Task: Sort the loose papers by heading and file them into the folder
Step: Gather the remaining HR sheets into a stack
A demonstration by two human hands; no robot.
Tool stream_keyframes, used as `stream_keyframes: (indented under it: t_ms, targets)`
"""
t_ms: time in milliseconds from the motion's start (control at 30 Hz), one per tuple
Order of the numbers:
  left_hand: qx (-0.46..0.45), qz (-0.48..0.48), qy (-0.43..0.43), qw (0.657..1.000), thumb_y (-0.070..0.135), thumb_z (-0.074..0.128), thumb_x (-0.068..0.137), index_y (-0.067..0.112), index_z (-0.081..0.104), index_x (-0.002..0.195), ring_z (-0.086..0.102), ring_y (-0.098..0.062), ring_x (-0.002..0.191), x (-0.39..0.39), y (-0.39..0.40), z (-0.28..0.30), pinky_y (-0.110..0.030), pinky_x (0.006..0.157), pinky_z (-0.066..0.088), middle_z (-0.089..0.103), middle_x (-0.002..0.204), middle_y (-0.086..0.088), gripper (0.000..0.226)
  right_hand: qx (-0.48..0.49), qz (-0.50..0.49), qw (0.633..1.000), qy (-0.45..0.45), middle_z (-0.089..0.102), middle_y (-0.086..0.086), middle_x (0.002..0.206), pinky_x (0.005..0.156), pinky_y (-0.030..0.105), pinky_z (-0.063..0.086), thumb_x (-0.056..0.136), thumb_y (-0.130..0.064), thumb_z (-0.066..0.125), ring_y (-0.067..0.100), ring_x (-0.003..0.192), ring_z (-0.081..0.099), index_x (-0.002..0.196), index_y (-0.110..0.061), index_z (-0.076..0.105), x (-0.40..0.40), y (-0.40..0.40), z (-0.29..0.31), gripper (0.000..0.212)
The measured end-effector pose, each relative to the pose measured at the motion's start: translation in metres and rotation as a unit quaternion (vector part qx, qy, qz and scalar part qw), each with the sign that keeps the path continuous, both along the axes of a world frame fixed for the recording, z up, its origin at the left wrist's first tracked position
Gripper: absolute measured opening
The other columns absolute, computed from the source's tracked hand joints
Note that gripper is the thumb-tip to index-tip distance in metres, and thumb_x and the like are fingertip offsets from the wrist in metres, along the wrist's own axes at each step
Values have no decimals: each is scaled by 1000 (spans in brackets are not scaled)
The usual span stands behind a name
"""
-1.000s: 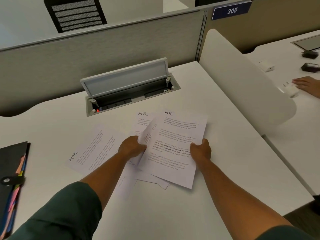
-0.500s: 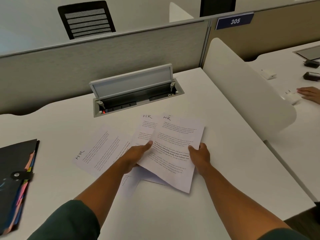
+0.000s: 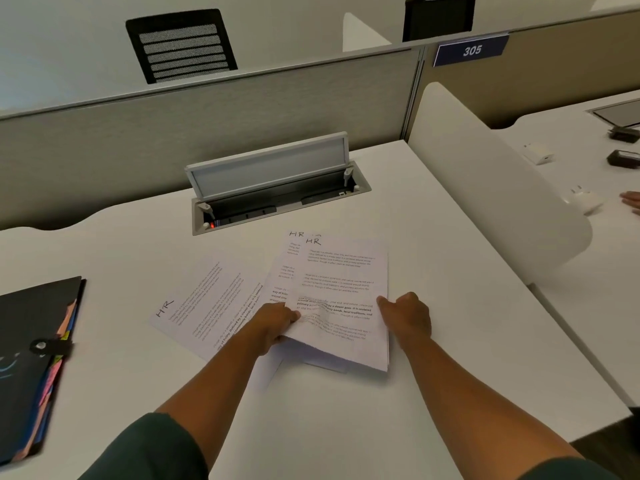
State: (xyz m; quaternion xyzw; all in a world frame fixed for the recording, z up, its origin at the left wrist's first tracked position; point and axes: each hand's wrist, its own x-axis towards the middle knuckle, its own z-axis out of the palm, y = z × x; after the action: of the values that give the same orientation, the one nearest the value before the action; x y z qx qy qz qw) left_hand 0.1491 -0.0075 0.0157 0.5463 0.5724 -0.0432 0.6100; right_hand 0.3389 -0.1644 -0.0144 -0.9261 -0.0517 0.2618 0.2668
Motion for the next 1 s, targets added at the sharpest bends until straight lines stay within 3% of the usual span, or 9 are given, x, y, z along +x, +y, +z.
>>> stream_keyframes:
  t_ms: [67, 133, 267, 433, 500, 600, 733, 900, 1000]
  targets:
    - [54, -22, 19, 998, 11, 62, 93, 9, 64, 104, 62, -16, 82, 0, 0, -1, -25, 62, 50, 66, 103, -5, 11, -30, 17, 999, -8, 68, 7, 99, 74, 36, 55, 85, -50, 60, 27, 87, 66, 105, -8, 59, -1, 1, 1, 46]
    - [115, -71, 33, 990, 13, 62, 91, 11, 67, 99, 65, -21, 87, -1, 0, -4, -33, 75, 56, 68, 102, -5, 9, -38, 27, 999, -15, 68, 6, 93, 67, 32, 53, 86, -46, 58, 25, 81, 66, 100, -8, 61, -2, 3, 2, 41]
    - [114, -91, 14, 989, 13, 61, 93, 13, 63, 120, 62, -25, 101, -4, -2, -6, -36, 87, 53, 64, 115, -3, 27, -29, 39, 999, -10, 68, 7, 91, 62, 29, 47, 87, -44, 58, 25, 80, 65, 97, -8, 61, -3, 6, 5, 38]
    - [44, -25, -17, 999, 9, 58, 96, 13, 58, 133, 62, -20, 93, -8, -2, -1, -27, 73, 53, 64, 122, -4, 37, 26, 40, 998, 30, 67, 5, 84, 57, 27, 45, 86, -37, 60, 21, 70, 62, 84, -9, 61, 5, 5, 0, 27]
    - [29, -21, -19, 999, 13, 58, 97, 14, 57, 133, 61, -15, 90, -10, 1, -3, -23, 64, 50, 64, 118, -2, 36, 81, 23, 994, 63, 64, 2, 91, 69, 31, 51, 85, -27, 64, 21, 81, 63, 92, -13, 60, 8, 3, -2, 16]
    - [60, -28, -7, 998, 26, 64, 95, 14, 66, 119, 64, -19, 95, -14, 8, -10, -27, 73, 52, 68, 118, -3, 27, 147, -5, 983, 111, 64, 2, 102, 70, 29, 52, 84, -15, 67, 21, 92, 64, 105, -16, 60, 8, 3, 1, 22]
    - [207, 11, 35, 978, 36, 69, 86, 21, 67, 96, 66, -18, 96, -18, 16, -18, -33, 81, 53, 70, 103, 5, 18, 127, 24, 987, 98, 66, 1, 100, 70, 29, 51, 85, -9, 59, 22, 93, 63, 106, -15, 63, 8, 4, 0, 22]
    - [314, -31, 125, 941, 48, 79, 73, 20, 50, 129, 51, -28, 121, -18, 19, -26, -44, 94, 48, 52, 129, -7, 68, 99, 44, 992, 64, 62, 2, 95, 70, 28, 45, 85, -6, 52, 23, 88, 58, 97, -15, 60, 9, 3, 3, 17]
    - [329, -42, 155, 931, 44, 82, 73, 15, 42, 137, 42, -31, 129, -11, 15, -24, -48, 100, 44, 45, 135, -12, 81, 101, 50, 992, 64, 60, 2, 96, 68, 27, 44, 88, -6, 51, 23, 88, 57, 101, -14, 59, 11, 4, 4, 17]
